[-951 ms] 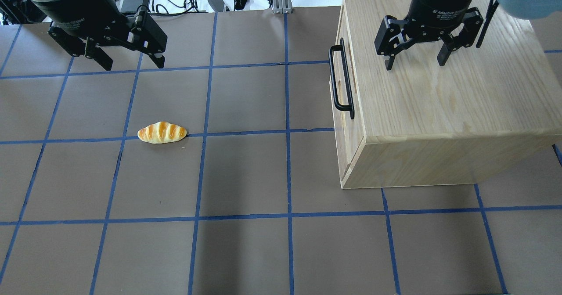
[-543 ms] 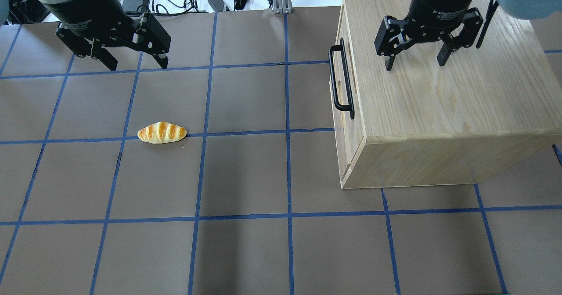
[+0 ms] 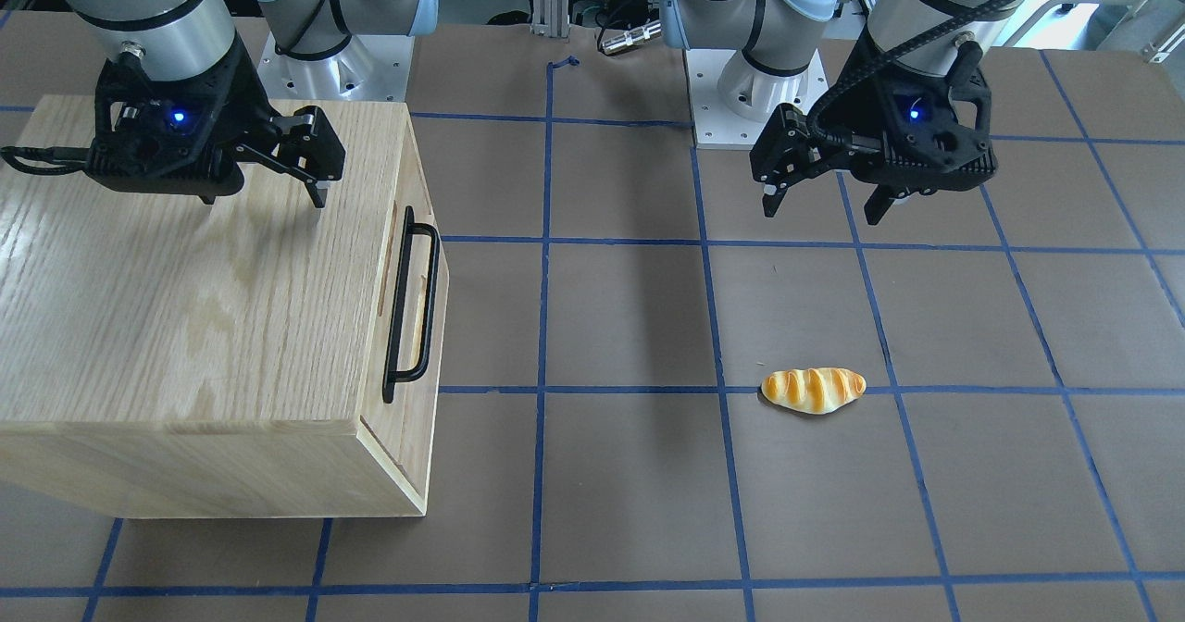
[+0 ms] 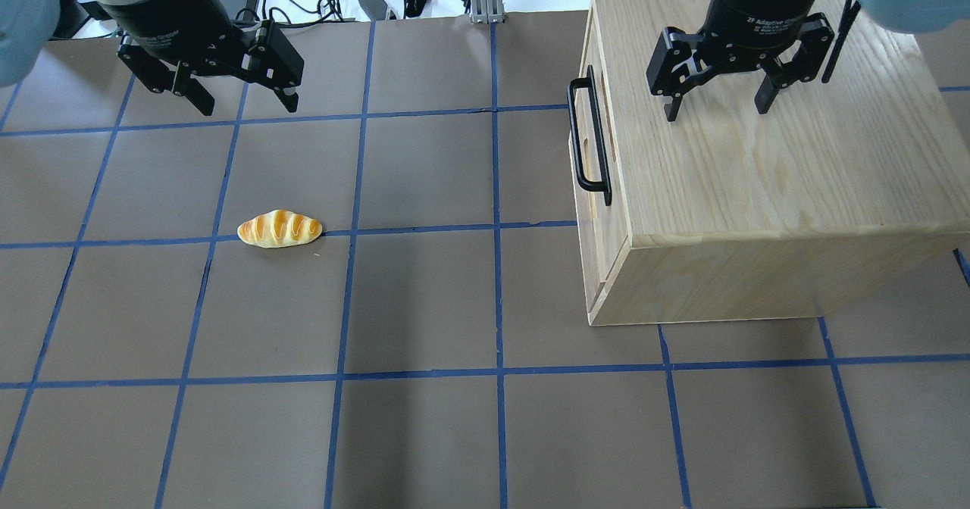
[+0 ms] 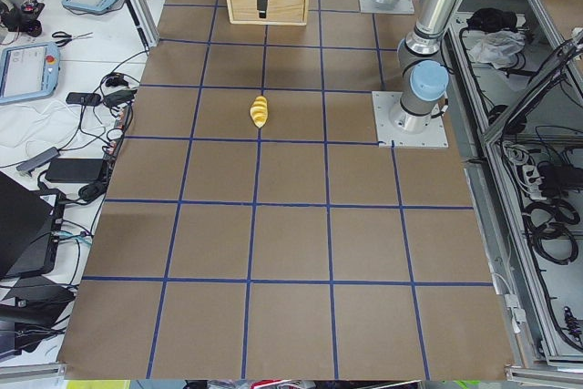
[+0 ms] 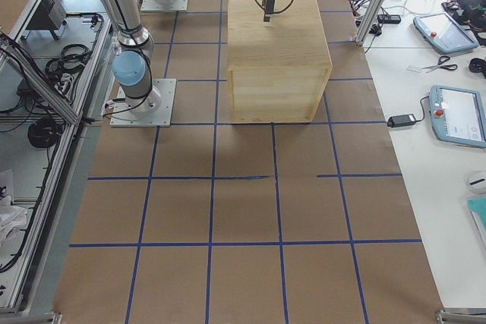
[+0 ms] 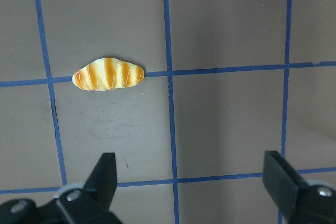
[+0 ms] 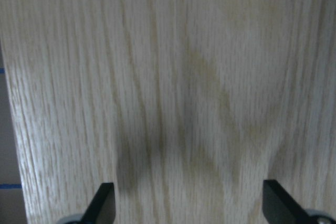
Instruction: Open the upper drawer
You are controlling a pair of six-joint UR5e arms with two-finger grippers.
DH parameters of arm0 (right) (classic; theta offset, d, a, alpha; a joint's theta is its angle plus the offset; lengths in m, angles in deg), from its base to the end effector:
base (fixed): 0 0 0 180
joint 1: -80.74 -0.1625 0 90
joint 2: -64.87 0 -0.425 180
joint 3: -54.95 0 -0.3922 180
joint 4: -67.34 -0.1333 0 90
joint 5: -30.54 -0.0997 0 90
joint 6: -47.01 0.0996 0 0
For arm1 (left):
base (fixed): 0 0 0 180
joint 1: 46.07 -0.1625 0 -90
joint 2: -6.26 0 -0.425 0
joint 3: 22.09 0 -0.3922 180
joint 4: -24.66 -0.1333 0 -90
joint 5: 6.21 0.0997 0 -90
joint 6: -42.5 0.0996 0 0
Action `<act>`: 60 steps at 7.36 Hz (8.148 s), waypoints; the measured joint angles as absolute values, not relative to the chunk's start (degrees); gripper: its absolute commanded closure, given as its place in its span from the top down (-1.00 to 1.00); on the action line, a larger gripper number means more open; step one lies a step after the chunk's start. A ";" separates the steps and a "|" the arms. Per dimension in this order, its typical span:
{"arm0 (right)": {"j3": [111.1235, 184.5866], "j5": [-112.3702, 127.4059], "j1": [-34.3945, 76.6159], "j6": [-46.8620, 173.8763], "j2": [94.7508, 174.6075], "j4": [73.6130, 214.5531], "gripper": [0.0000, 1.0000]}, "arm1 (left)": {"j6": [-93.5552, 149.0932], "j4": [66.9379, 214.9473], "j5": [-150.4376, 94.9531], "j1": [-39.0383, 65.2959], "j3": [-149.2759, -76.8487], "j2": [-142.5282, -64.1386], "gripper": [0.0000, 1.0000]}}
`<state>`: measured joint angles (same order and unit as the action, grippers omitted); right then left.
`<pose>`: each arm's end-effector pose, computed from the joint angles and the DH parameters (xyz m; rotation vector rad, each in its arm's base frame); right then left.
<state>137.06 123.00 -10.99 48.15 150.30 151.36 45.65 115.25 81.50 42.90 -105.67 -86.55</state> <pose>0.1447 -0.5162 0.5048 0.0175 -3.0967 -0.0702 -0.1280 -0.5194 0.5176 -0.0590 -3.1019 0.0840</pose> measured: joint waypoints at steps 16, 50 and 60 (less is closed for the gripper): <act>137.04 123.00 -11.01 48.11 150.30 151.36 1.00 | 10.82 87.52 56.75 62.70 -107.70 -103.08 1.00; 137.04 123.00 -11.01 48.13 150.30 151.36 1.00 | 30.72 99.57 73.71 51.25 -109.94 -98.75 1.00; 137.06 123.00 -11.01 48.06 150.30 151.36 1.00 | 47.77 111.35 79.28 40.81 -107.05 -89.62 1.00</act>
